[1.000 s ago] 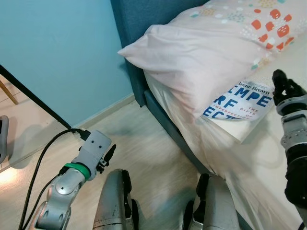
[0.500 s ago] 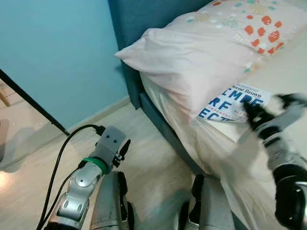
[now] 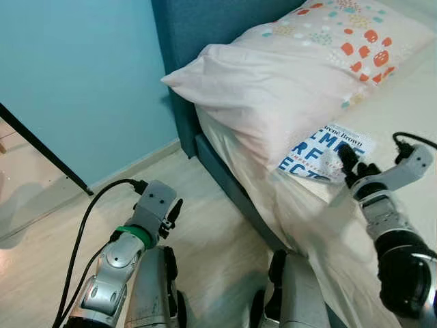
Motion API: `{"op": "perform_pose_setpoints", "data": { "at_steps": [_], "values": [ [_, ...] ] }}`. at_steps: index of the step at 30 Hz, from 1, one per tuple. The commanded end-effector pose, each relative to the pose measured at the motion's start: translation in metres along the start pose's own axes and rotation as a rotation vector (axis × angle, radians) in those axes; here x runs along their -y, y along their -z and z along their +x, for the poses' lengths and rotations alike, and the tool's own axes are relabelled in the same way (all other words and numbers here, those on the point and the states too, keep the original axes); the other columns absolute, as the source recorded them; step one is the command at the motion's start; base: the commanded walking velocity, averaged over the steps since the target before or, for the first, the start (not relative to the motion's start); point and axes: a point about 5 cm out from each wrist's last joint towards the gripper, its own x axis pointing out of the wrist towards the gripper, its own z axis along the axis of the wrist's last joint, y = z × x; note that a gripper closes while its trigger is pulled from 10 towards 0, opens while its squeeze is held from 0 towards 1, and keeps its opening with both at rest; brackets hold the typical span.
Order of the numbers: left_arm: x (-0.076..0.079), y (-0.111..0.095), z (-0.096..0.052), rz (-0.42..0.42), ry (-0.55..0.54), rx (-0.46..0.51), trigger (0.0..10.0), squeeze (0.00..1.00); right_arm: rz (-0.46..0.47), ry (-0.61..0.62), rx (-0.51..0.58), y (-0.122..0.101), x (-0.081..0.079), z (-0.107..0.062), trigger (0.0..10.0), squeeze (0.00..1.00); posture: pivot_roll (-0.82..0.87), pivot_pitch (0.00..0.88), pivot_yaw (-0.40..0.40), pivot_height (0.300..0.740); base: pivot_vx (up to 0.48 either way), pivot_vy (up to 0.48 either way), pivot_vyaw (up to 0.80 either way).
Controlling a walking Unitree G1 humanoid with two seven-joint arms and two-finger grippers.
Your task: Clean up the room
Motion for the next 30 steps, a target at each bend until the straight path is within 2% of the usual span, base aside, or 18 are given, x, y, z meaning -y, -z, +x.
{"op": "perform_pose_setpoints", "data": {
  "at_steps": [1, 2, 6, 8, 11, 12, 15, 16, 17, 19, 20, 21, 22, 30],
  "values": [
    [0.001, 0.011, -0.005, 0.005, 0.005, -0.037, 10.0, 0.00, 0.059, 0.039, -0.057, 0.016, 0.010, -0.007, 10.0, 0.72, 0.15, 0.236, 0.054, 0.567, 0.000, 0.000, 0.00],
    [-0.001, 0.012, -0.006, 0.011, 0.005, -0.039, 10.0, 0.00, 0.042, 0.102, -0.088, 0.022, 0.015, -0.009, 10.0, 0.00, 0.16, 0.242, 0.061, 0.567, 0.000, 0.000, 0.00],
    [-0.003, 0.012, -0.008, 0.016, 0.002, -0.040, 10.0, 0.00, 0.010, 0.143, -0.107, 0.027, 0.018, -0.011, 10.0, 0.00, 0.17, 0.246, 0.063, 0.567, 0.000, 0.000, 0.00],
    [-0.006, 0.013, -0.010, 0.021, -0.002, -0.045, 10.0, 0.00, -0.084, 0.209, -0.127, 0.031, 0.024, -0.013, 10.0, 0.00, 0.18, 0.253, 0.068, 0.567, 0.000, 0.000, 0.00],
    [-0.007, 0.014, -0.012, 0.027, 0.000, -0.050, 10.0, 0.00, -0.128, 0.267, -0.122, 0.033, 0.028, -0.016, 10.0, 0.00, 0.18, 0.257, 0.072, 0.567, 0.000, 0.000, 0.00],
    [-0.006, 0.014, -0.012, 0.028, 0.002, -0.050, 10.0, 0.00, -0.132, 0.277, -0.117, 0.032, 0.029, -0.016, 10.0, 0.00, 0.18, 0.257, 0.072, 0.567, 0.000, 0.000, 0.00],
    [-0.005, 0.013, -0.013, 0.029, 0.007, -0.050, 10.0, 0.00, -0.045, 0.235, -0.108, 0.036, 0.025, -0.015, 10.0, 0.00, 0.18, 0.258, 0.077, 0.567, 0.000, 0.000, 0.00],
    [-0.005, 0.012, -0.012, 0.031, 0.010, -0.048, 10.0, 0.00, 0.023, 0.206, -0.126, 0.040, 0.022, -0.015, 9.5, 0.00, 0.18, 0.259, 0.081, 0.567, 0.000, 0.000, 0.00],
    [-0.006, 0.011, -0.011, 0.035, 0.012, -0.044, 10.0, 0.00, 0.121, 0.173, -0.159, 0.047, 0.018, -0.014, 4.3, 0.00, 0.19, 0.257, 0.085, 0.567, 0.000, 0.000, 0.00],
    [-0.007, 0.010, -0.011, 0.036, 0.011, -0.043, 10.0, 0.00, 0.170, 0.166, -0.179, 0.050, 0.016, -0.015, 4.3, 0.00, 0.19, 0.257, 0.085, 0.567, 0.000, 0.000, 0.00],
    [-0.008, 0.010, -0.011, 0.037, 0.011, -0.042, 10.0, 0.00, 0.176, 0.167, -0.182, 0.051, 0.016, -0.015, 3.8, 0.00, 0.19, 0.257, 0.085, 0.567, 0.000, 0.000, 0.00],
    [-0.008, 0.010, -0.011, 0.037, 0.011, -0.042, 10.0, 0.00, 0.176, 0.167, -0.182, 0.051, 0.016, -0.015, 3.8, 0.00, 0.19, 0.257, 0.085, 0.567, 0.000, 0.000, 0.00],
    [-0.009, 0.010, -0.011, 0.038, 0.008, -0.042, 10.0, 0.00, 0.189, 0.157, -0.192, 0.052, 0.015, -0.015, 0.0, 0.00, 0.19, 0.257, 0.085, 0.567, 0.000, 0.000, 0.00],
    [-0.010, 0.011, -0.013, 0.041, 0.005, -0.045, 10.0, 0.00, 0.204, 0.160, -0.230, 0.058, 0.016, -0.017, 0.0, 0.00, 0.20, 0.257, 0.085, 0.567, 0.000, 0.000, 0.00]
  ]
}}
